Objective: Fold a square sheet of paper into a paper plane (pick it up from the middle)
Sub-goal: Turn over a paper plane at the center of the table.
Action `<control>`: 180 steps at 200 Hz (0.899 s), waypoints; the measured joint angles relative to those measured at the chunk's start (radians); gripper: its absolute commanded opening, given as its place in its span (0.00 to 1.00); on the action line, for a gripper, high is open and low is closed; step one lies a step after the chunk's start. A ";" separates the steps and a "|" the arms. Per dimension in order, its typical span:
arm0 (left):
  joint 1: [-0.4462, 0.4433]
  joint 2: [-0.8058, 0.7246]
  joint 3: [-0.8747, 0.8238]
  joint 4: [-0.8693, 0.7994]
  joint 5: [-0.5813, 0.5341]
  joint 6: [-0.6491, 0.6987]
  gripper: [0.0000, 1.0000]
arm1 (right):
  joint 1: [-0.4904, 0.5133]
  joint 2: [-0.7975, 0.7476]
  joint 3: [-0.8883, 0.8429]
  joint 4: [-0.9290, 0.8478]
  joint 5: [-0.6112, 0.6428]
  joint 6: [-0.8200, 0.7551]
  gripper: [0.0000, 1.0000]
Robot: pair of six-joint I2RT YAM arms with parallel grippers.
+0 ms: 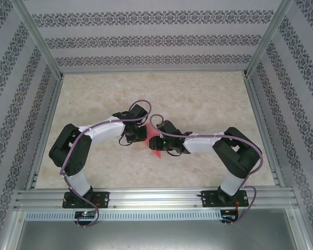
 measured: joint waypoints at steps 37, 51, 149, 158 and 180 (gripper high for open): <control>0.000 0.000 0.000 0.000 0.001 0.003 0.11 | 0.000 0.001 0.023 -0.040 0.024 -0.029 0.31; 0.000 0.000 0.000 0.000 0.001 0.003 0.12 | 0.002 0.006 0.033 -0.050 0.028 -0.037 0.31; 0.005 0.000 0.000 0.000 0.014 0.006 0.17 | 0.021 0.041 0.074 -0.102 0.073 -0.071 0.19; 0.005 -0.002 0.000 0.000 0.019 0.007 0.19 | 0.022 0.041 0.076 -0.111 0.079 -0.072 0.16; 0.005 -0.019 0.000 0.000 0.024 0.010 0.23 | 0.032 0.041 0.087 -0.144 0.107 -0.072 0.10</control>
